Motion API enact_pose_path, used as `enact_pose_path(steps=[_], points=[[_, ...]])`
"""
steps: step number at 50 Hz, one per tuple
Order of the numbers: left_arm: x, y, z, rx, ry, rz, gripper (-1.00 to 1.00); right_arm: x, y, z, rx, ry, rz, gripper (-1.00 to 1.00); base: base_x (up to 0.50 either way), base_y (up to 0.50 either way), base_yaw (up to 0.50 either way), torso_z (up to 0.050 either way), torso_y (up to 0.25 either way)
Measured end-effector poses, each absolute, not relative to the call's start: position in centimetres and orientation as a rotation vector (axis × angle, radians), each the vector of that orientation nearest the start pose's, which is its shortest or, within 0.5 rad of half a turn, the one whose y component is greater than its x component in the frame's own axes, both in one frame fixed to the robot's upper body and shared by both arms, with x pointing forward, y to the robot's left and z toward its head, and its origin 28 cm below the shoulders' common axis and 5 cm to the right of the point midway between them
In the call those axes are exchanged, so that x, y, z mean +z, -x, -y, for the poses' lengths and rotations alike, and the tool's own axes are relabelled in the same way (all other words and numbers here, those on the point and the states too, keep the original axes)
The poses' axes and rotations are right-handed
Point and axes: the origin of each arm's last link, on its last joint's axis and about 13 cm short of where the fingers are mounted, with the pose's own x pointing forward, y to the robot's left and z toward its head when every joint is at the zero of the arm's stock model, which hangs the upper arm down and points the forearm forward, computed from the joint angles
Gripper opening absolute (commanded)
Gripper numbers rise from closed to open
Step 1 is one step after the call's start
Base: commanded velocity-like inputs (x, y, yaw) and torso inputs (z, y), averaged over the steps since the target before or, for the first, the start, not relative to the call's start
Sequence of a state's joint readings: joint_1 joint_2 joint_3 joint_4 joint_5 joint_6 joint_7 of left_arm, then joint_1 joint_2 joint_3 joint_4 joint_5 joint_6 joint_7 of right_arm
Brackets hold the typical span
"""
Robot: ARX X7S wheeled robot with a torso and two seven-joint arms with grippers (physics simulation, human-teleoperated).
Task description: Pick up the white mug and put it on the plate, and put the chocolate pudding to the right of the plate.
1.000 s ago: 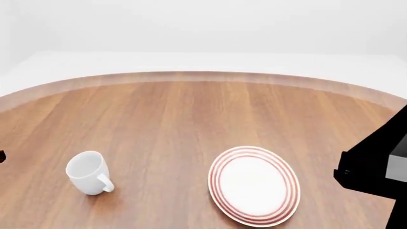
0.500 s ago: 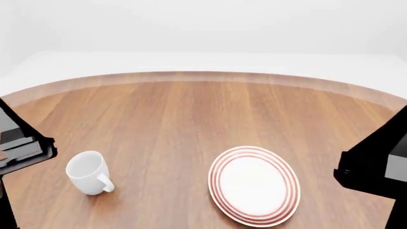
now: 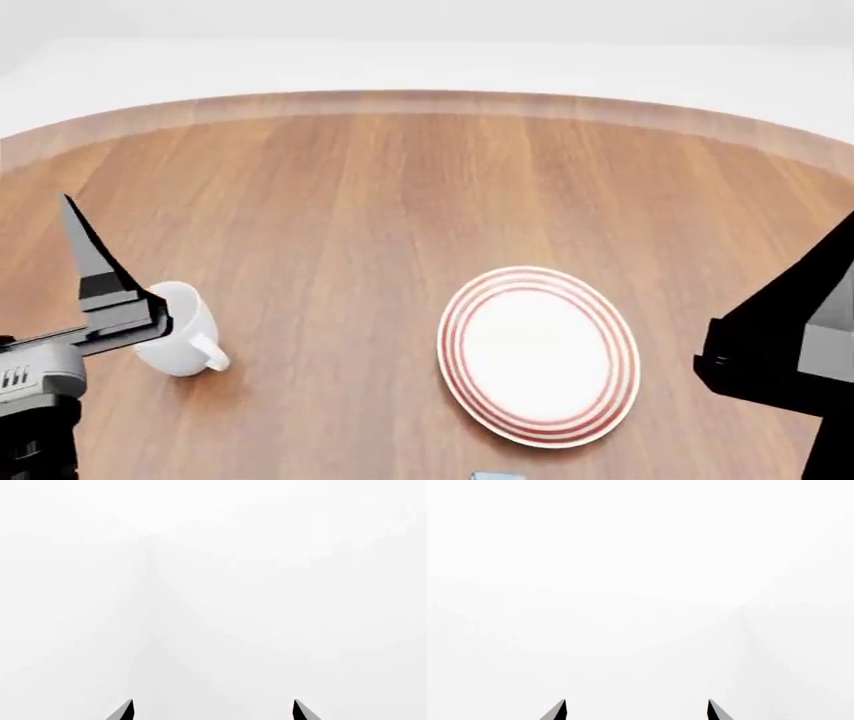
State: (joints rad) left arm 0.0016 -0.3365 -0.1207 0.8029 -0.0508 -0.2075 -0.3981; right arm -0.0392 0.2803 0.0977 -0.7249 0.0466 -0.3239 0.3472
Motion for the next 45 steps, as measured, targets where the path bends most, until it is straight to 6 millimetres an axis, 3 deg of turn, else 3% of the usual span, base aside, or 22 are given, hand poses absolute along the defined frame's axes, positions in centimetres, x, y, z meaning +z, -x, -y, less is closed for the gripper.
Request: enact_pose_path(steps=[22, 45], points=[[14.3, -20.7, -24.6, 0.119, -0.006, 0.134, 1.0, 18.1, -16.6, 13.8, -0.229, 0.074, 1.034, 1.0, 0.0, 0.0, 0.0, 0.0, 0.0], [15.1, -22.8, -22.4, 0.265, 0.244, -0.144, 1.0, 18.0, -16.6, 13.7, -0.206, 0.067, 1.027, 1.0, 0.0, 0.0, 0.0, 0.0, 0.0]])
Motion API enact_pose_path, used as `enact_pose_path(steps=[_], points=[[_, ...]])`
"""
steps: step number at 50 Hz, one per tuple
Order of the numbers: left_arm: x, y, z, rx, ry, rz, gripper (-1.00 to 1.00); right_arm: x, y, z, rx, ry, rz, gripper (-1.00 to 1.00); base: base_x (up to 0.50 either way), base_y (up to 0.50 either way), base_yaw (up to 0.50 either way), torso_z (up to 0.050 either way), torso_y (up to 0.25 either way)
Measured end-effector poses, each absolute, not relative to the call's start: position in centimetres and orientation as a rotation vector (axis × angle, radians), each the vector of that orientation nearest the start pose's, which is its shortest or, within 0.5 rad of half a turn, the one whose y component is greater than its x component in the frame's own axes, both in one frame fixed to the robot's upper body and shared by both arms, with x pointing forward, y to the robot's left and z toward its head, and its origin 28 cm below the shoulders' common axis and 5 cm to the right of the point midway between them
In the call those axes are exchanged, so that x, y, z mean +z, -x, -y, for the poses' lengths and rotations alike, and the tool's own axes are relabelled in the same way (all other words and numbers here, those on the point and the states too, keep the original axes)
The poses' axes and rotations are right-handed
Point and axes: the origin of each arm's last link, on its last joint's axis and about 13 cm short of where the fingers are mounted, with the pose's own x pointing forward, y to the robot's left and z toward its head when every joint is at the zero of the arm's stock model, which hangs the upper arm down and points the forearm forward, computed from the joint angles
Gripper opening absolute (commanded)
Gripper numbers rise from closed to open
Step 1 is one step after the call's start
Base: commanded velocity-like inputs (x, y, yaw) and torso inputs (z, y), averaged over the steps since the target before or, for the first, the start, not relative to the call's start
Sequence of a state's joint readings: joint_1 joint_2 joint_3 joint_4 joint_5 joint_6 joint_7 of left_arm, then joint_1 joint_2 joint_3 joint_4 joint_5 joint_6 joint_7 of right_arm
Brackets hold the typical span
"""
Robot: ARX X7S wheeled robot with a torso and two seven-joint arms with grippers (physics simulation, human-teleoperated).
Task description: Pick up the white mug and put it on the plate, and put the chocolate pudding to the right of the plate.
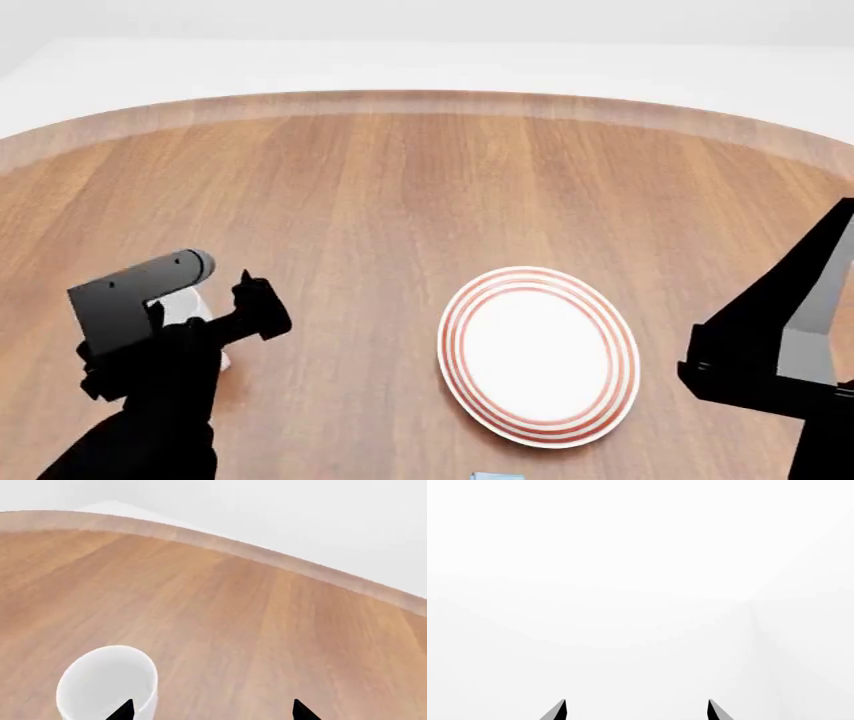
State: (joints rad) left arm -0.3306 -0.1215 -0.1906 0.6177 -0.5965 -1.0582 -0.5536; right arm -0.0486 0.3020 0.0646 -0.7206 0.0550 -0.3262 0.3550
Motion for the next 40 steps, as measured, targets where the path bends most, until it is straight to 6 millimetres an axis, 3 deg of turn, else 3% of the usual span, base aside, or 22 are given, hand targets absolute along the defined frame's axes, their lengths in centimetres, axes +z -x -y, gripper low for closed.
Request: enact_pose_path(steps=[20, 40], points=[[15.9, -24.5, -20.8, 0.488, 0.357, -0.216, 1.0, 17.9, -16.5, 13.5, -0.179, 0.061, 1.02, 1.0, 0.0, 0.0, 0.0, 0.0, 0.0], [14.3, -26.4, -20.6, 0.682, 0.392, -0.292, 1.0, 17.7, -16.6, 13.5, -0.16, 0.06, 1.003, 1.0, 0.0, 0.0, 0.0, 0.0, 0.0]])
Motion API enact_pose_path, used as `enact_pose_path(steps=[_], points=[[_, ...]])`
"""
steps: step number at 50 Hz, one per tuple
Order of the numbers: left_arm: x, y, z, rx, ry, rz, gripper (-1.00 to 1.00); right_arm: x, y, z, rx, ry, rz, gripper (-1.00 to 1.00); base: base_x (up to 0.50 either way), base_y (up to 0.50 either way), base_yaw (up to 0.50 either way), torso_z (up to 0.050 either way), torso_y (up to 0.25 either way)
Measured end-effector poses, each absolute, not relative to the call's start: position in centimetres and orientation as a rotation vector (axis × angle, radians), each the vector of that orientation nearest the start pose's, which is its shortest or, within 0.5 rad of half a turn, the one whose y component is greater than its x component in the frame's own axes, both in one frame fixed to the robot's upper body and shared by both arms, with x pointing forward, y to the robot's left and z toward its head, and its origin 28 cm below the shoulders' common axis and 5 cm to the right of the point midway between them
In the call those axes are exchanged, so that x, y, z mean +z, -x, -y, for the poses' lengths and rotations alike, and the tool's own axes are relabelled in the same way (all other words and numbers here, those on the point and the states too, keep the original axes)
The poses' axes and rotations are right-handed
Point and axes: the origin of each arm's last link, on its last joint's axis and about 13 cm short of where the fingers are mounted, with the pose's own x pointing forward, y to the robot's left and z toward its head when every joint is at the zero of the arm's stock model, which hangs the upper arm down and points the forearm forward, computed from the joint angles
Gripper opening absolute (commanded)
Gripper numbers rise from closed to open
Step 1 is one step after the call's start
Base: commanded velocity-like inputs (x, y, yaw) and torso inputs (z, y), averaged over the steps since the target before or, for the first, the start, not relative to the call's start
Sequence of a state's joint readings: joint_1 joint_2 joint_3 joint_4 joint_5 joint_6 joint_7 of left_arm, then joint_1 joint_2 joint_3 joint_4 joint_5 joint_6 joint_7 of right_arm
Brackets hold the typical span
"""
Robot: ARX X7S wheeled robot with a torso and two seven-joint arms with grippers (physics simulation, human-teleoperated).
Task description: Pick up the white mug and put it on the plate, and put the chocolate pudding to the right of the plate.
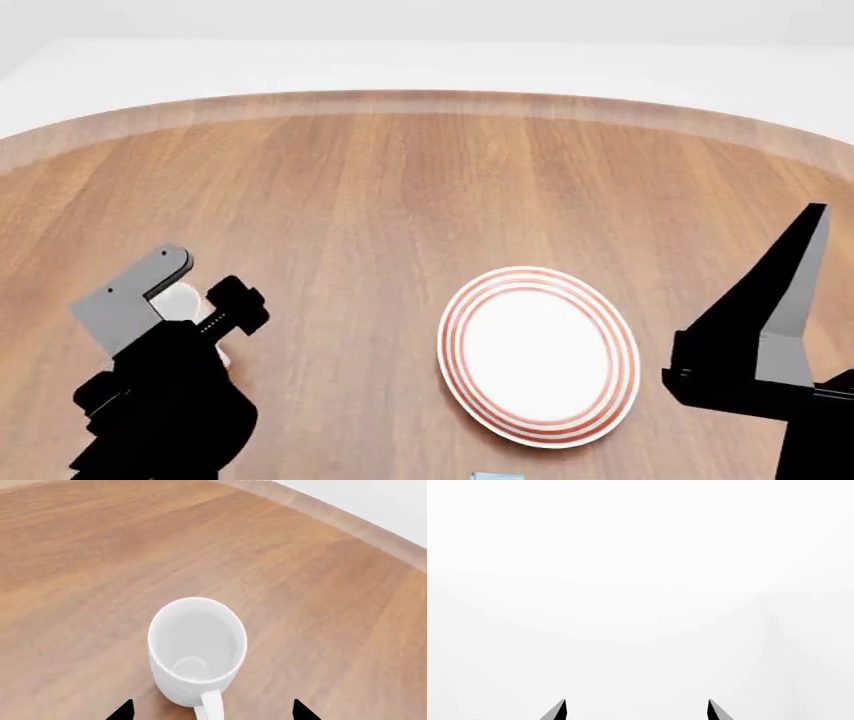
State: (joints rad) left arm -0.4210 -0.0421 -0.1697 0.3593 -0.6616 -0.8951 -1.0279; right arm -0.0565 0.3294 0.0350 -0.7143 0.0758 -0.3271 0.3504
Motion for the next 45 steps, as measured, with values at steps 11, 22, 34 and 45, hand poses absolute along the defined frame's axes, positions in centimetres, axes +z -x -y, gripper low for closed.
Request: enact_pose_path(steps=[11, 22, 34, 45], points=[[13.1, -27.7, -20.4, 0.748, 0.396, -0.343, 1.0, 17.6, -16.6, 13.5, -0.153, 0.058, 0.997, 1.0, 0.0, 0.0, 0.0, 0.0, 0.0], [12.0, -28.6, -20.2, 0.773, 0.392, -0.383, 1.0, 17.5, -16.6, 13.4, -0.148, 0.056, 0.991, 1.0, 0.0, 0.0, 0.0, 0.0, 0.0], [10.9, -29.6, -19.9, 0.756, 0.375, -0.418, 1.0, 17.5, -16.6, 13.4, -0.143, 0.054, 0.988, 1.0, 0.0, 0.0, 0.0, 0.0, 0.0], [10.3, -30.1, -19.9, 0.74, 0.364, -0.431, 1.0, 17.4, -16.6, 13.4, -0.141, 0.054, 0.987, 1.0, 0.0, 0.0, 0.0, 0.0, 0.0]])
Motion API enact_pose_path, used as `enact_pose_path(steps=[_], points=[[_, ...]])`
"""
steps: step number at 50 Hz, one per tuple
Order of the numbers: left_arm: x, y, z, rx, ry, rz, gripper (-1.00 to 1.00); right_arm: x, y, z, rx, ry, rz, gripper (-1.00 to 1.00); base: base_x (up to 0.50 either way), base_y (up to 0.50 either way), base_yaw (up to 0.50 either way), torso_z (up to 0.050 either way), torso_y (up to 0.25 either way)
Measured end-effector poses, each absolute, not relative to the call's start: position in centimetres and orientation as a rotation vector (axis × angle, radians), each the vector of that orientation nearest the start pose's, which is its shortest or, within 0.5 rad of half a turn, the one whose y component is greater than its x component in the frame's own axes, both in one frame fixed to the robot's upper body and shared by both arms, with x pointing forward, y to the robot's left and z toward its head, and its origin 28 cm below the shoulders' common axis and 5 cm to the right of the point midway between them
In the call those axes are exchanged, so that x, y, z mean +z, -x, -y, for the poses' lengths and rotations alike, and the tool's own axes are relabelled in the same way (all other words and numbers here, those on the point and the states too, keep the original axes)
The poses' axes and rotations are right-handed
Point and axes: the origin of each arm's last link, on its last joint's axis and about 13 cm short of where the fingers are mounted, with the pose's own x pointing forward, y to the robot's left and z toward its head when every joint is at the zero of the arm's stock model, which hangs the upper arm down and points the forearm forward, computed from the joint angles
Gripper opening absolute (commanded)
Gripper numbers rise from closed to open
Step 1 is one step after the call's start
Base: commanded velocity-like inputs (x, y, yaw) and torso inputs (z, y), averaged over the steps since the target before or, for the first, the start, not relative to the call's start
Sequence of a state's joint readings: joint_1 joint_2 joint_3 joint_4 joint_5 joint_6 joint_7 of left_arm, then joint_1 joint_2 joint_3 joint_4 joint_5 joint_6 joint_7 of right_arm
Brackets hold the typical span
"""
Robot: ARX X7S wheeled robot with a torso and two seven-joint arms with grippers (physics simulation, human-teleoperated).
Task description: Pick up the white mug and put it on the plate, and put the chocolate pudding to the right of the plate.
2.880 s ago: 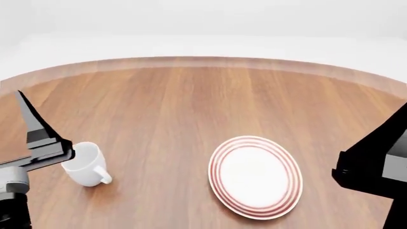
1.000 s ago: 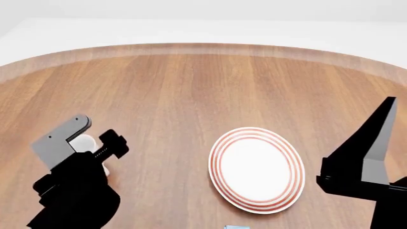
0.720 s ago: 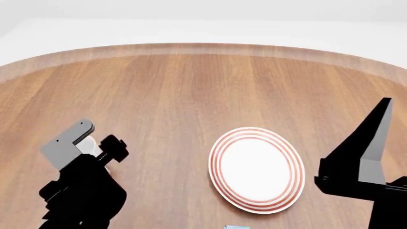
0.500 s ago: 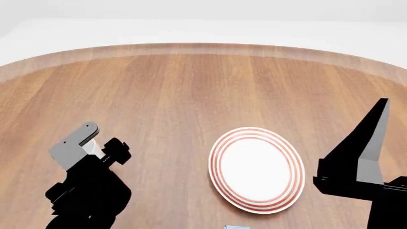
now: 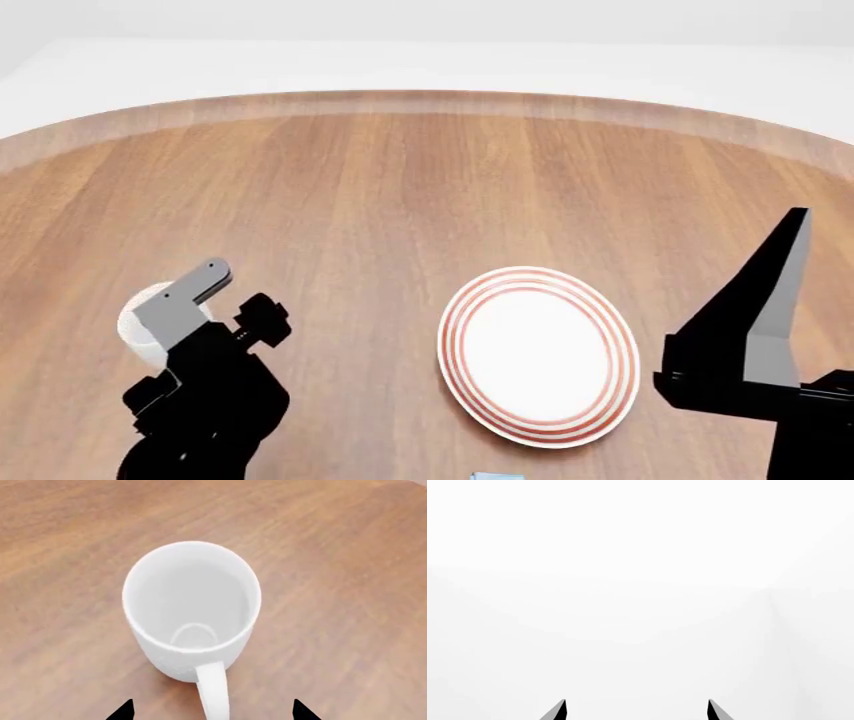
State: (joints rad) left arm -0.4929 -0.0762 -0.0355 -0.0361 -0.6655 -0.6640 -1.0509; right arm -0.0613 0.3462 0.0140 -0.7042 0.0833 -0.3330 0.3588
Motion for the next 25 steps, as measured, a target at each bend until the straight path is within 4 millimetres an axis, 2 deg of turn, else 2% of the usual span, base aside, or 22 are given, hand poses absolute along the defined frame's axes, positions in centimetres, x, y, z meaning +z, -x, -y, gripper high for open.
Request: enact_pose_path(steps=[25], points=[[8.5, -31.2, -20.4, 0.763, 0.331, -0.472, 1.0, 17.3, -16.7, 13.3, -0.138, 0.056, 0.984, 1.0, 0.0, 0.0, 0.0, 0.0, 0.0]])
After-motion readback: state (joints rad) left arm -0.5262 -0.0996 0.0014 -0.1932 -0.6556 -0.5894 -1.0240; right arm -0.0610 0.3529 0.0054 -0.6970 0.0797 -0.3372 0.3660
